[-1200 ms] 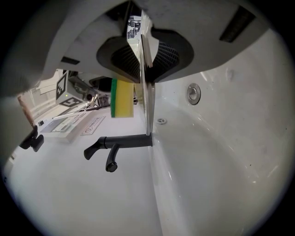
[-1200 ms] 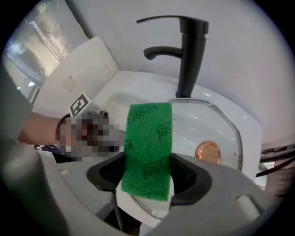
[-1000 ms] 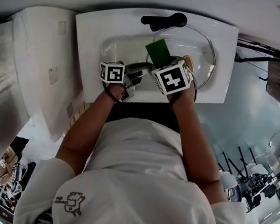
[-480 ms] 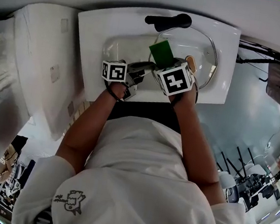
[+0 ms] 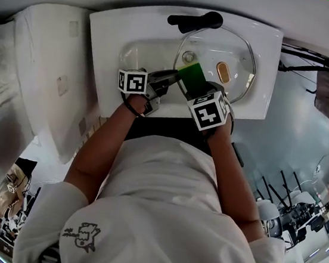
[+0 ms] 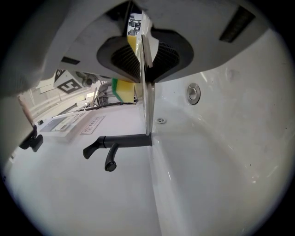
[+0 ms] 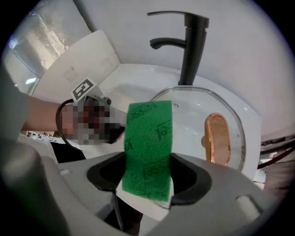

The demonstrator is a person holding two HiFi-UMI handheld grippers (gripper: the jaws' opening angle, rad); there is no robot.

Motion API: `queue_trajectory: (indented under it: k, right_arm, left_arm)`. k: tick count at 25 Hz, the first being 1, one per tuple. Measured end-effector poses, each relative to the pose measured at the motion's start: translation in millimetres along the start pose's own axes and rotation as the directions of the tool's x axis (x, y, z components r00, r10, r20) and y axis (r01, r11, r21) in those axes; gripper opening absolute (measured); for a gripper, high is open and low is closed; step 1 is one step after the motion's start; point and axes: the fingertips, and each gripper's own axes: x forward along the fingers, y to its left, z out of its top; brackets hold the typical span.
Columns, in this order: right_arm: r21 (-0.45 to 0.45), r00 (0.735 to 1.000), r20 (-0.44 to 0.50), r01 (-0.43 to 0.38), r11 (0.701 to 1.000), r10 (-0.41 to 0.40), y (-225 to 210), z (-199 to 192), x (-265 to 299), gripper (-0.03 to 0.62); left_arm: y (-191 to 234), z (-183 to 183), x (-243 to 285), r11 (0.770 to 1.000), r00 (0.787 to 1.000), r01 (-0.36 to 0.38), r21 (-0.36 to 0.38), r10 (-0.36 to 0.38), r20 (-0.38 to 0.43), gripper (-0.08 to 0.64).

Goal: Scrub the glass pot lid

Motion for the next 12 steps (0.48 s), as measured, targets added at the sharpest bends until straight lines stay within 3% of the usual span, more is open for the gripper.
queue_trajectory:
  k: [12]
  right_arm:
    - [-0.034,0.996,-0.079,-0.033,0.999,0.031,6,-72,4,0.295]
  left_arm:
    - [6,1,0,1.000,1.000,-0.012,0.017,0.012,0.001,0.085]
